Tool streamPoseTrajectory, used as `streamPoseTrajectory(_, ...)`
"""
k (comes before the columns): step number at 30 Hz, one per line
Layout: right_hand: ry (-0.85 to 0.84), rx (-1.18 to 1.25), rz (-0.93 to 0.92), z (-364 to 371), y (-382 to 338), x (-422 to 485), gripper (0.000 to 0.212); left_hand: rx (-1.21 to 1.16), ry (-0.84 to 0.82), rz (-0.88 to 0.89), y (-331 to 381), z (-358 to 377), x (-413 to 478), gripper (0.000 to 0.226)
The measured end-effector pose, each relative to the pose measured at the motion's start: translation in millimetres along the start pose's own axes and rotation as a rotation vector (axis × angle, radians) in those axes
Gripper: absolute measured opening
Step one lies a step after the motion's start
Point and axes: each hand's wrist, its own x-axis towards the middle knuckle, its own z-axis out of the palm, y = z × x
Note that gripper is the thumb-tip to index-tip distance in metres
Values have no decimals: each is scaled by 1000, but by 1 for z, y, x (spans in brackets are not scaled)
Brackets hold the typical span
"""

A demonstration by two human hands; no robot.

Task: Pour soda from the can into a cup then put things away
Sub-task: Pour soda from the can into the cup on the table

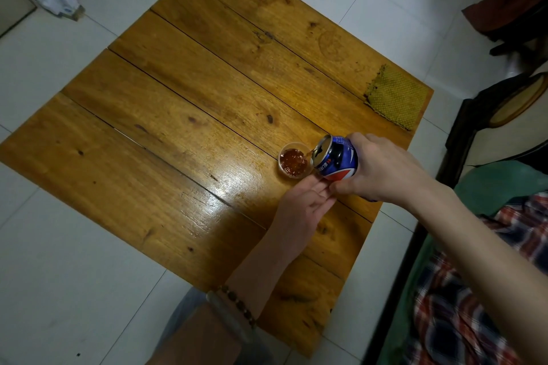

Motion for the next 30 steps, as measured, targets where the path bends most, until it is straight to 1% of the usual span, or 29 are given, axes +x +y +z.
streamPoseTrajectory(5,1,-3,2,-1,0,0,66,48,22,35,-4,-2,2,41)
streamPoseTrajectory(7,0,-1,0,-2,0,0,66,136,41,73,-6,-3,3,41)
streamPoseTrajectory(9,-3,-3,0,-3,-1,-1,66,215,0,58,-11,-5,6,39)
streamPoseTrajectory(10,-4,-5,0,-3,-1,-2,65,214,10,35,-11,-5,7,38)
streamPoseTrajectory(12,-2,-3,-1,-4,-1,-2,65,190,57,31,-10,-6,6,40)
streamPoseTrajectory(16,6,4,-11,-4,-1,-2,66,140,17,53,-5,-3,2,39)
streamPoseTrajectory(19,13,-1,-16,-5,-1,-2,66,47,28,29,-1,0,0,40)
streamPoseTrajectory(26,8,-16,-13,-7,-1,-2,66,9,10,56,-2,0,1,40)
streamPoseTrajectory(30,13,-11,-10,-6,-1,-1,67,-125,33,3,-5,-4,6,47)
